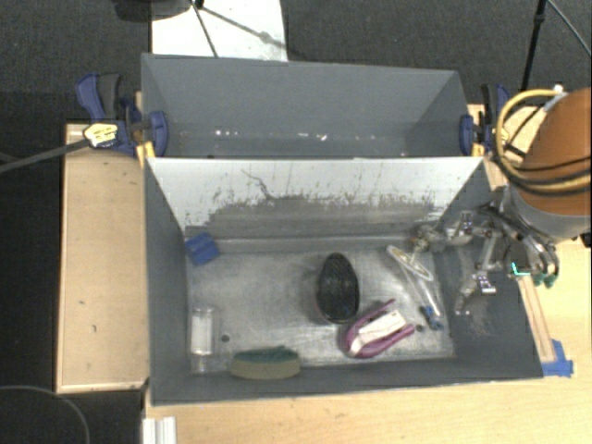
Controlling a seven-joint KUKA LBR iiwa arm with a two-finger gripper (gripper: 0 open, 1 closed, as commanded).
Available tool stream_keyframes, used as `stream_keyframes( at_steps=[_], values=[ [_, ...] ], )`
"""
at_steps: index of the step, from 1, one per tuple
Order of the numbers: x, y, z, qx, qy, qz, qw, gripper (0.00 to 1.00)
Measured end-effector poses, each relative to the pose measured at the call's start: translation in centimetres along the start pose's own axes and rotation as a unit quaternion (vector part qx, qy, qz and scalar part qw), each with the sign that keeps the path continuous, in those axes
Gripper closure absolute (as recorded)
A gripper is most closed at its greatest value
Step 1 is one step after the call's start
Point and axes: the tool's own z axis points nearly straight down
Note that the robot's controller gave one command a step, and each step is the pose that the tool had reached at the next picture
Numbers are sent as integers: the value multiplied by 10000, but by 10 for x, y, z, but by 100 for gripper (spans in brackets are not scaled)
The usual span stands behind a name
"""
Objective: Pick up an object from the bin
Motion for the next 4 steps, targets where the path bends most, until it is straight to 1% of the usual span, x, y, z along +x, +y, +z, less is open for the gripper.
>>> stream_keyframes(
  at_steps=[1, 2, 3, 4],
  values=[
    [-66, 30, 158, 10, 0, 342, 9994, 0],
    [-57, 18, 158, 16, -50, 1493, 9888, 0],
    [-41, 9, 159, 23, -34, 3357, 9419, 0],
    [-39, 12, 159, 7, 29, 3319, 9433, 100]
  ],
)
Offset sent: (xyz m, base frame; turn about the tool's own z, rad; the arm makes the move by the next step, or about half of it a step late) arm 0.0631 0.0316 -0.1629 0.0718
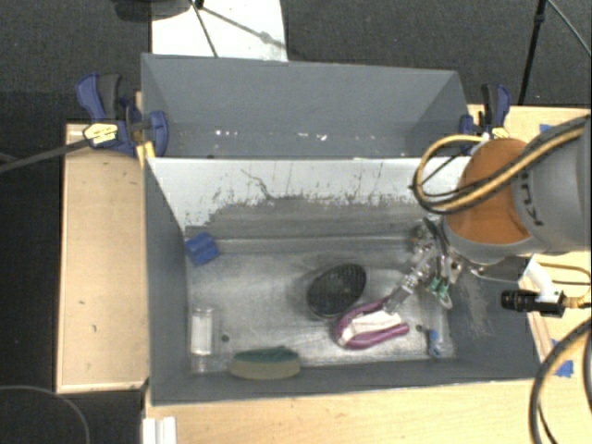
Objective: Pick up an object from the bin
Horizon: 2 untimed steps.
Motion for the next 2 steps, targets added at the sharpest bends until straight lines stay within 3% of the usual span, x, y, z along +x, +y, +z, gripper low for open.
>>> stream_keyframes(
  at_steps=[1, 2],
  values=[
    [-8, -11, -161, -52, -97, -322, 9994, 100],
    [-7, -12, -156, -28, -58, -342, 9994, 0]
  ],
)
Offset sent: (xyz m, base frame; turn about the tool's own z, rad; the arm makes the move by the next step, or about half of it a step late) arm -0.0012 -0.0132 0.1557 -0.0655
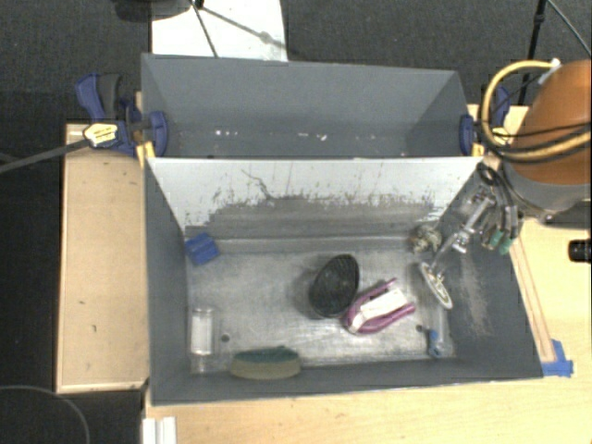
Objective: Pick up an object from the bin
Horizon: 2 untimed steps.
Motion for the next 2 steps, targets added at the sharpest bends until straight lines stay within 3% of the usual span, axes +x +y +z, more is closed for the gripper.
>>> stream_keyframes(
  at_steps=[1, 2],
  values=[
    [28, 62, 144, -9, -30, -725, 9974, 0],
    [67, 88, 110, -17, -3, 294, 9996, 0]
  ],
)
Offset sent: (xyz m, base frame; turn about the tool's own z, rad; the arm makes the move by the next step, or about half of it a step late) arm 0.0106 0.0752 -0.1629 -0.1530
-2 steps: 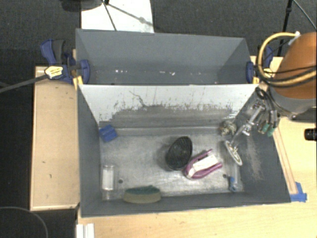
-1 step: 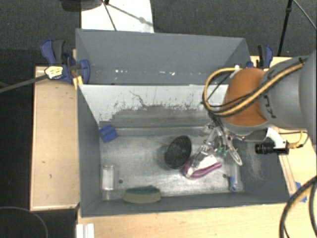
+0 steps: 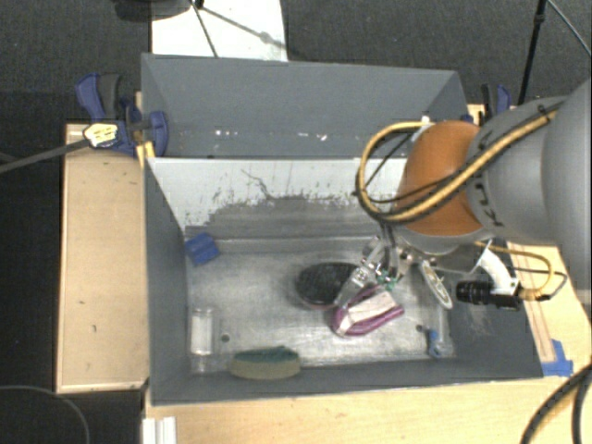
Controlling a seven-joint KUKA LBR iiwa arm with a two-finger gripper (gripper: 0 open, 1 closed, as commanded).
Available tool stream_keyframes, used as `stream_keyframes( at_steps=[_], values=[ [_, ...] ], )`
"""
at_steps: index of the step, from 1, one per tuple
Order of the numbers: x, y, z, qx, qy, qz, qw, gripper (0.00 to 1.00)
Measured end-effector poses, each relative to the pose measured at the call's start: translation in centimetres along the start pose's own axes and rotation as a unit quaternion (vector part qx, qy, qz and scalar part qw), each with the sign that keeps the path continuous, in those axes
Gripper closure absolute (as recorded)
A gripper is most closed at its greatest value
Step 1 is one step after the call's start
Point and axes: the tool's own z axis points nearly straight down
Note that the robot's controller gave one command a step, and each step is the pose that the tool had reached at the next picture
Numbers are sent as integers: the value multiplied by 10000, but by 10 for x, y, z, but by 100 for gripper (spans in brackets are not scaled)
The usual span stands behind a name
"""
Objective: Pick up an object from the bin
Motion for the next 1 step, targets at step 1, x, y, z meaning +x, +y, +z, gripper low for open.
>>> stream_keyframes(
  at_steps=[1],
  values=[
    [24, 20, 50, 14, 11, -137, 9999, 0]
  ],
)
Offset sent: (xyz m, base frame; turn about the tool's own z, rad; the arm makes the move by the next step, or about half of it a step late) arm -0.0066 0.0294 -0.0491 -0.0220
